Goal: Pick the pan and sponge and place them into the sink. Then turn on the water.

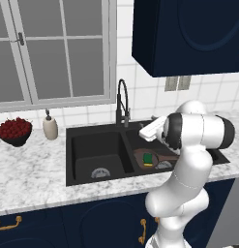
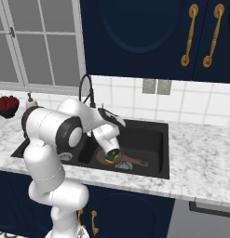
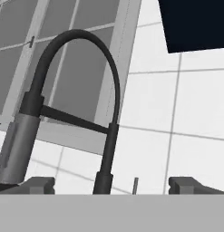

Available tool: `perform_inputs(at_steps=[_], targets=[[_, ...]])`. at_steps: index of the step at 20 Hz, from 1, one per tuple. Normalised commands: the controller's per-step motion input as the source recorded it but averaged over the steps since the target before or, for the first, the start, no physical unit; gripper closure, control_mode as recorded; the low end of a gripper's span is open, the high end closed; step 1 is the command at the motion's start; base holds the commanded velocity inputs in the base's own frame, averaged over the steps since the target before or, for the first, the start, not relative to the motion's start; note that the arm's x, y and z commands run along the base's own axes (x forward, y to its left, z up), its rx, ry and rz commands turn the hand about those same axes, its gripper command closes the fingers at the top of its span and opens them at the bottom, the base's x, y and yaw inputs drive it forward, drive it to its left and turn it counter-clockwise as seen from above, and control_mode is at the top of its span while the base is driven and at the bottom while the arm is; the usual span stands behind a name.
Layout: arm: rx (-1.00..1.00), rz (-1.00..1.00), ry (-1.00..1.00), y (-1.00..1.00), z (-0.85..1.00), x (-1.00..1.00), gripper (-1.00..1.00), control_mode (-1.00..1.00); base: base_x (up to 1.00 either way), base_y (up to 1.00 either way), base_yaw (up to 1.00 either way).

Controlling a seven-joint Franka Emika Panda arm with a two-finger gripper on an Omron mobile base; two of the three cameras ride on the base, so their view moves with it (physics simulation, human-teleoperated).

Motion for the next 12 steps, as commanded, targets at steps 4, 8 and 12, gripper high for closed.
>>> perform_inputs(at_steps=[4, 8, 12], targets=[[0.06, -0.07, -0.17, 0.17, 0.11, 0.23, -1.00, -1.00, 0.00, 0.00, 0.00], [0.04, 0.00, -0.03, 0.00, 0.16, 0.34, -1.00, -1.00, 0.00, 0.00, 0.00], [0.04, 0.00, 0.00, 0.00, 0.11, 0.30, -1.00, -1.00, 0.00, 0.00, 0.00]])
